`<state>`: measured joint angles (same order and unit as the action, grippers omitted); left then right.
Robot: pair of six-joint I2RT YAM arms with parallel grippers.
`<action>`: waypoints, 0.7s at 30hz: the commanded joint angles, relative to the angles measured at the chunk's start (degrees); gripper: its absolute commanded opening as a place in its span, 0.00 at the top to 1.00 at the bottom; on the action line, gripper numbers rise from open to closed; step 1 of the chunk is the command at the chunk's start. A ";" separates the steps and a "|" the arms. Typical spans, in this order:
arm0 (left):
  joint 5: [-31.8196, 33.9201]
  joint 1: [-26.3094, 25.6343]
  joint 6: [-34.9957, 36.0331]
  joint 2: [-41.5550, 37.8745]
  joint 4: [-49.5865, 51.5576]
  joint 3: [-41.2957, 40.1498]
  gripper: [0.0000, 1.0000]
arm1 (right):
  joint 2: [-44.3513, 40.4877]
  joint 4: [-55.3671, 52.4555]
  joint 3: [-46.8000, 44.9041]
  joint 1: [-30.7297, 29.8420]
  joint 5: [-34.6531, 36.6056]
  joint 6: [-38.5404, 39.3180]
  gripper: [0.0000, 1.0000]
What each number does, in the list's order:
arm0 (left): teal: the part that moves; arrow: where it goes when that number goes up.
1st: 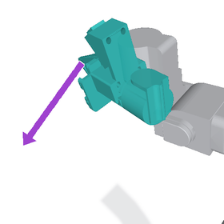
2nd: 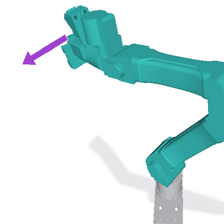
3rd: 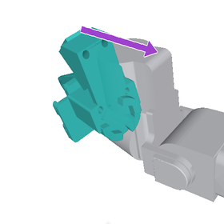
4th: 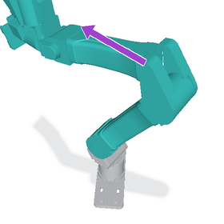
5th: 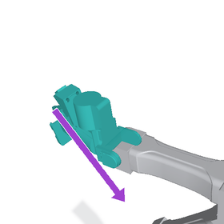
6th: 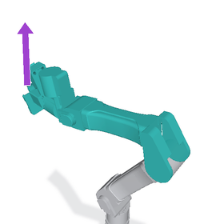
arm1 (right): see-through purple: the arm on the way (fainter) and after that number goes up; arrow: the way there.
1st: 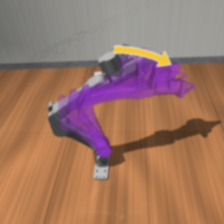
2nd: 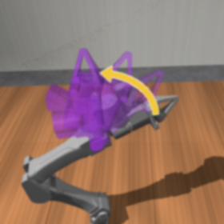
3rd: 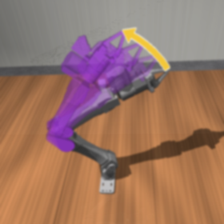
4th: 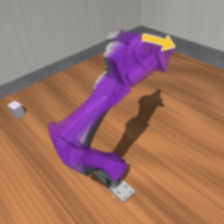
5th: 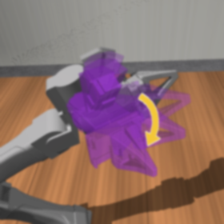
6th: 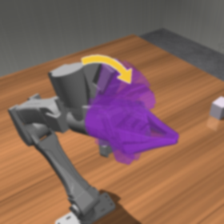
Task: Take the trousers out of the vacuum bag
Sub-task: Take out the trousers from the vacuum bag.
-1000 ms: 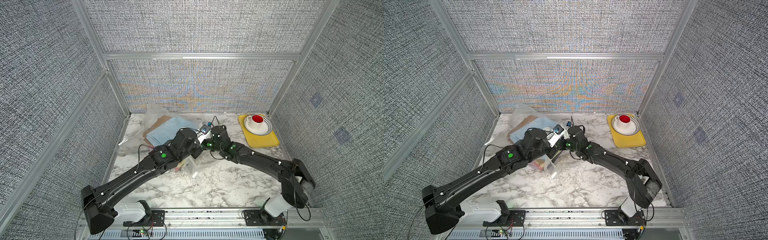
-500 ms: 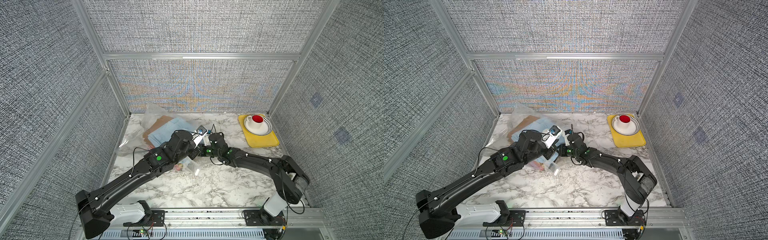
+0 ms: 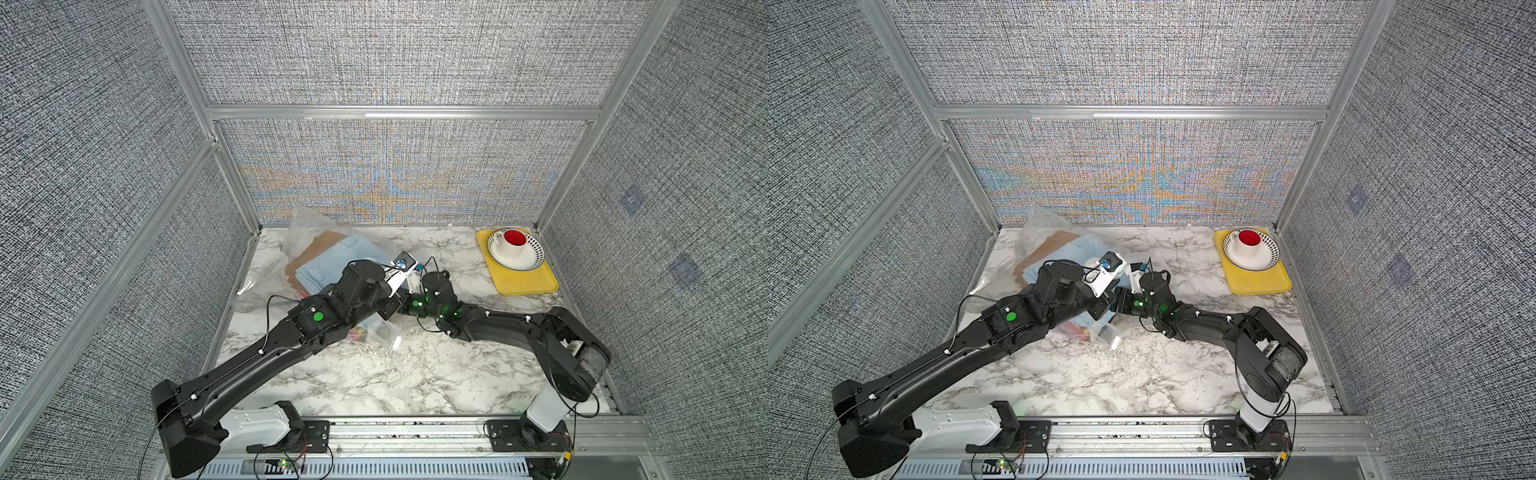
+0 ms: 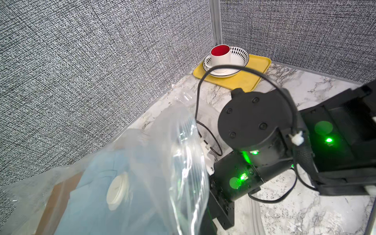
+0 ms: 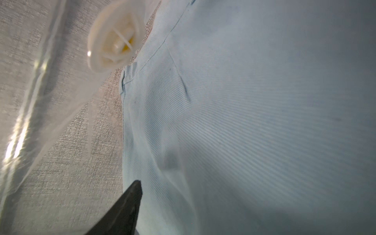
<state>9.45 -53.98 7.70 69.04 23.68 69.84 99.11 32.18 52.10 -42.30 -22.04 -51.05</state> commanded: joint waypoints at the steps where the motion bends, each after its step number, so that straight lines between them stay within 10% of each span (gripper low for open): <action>1: -1.04 -0.03 0.47 -0.05 -5.27 0.03 1.00 | 1.62 7.46 0.63 0.00 -2.93 -2.19 0.31; 21: -1.53 0.03 0.19 -0.26 -7.50 -1.51 1.00 | 3.41 9.13 5.65 0.01 -2.57 0.03 0.36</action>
<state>9.08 -53.95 7.68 69.14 20.86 68.29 101.21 37.60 56.53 -42.33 -24.49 -51.86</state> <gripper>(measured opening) 0.051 0.631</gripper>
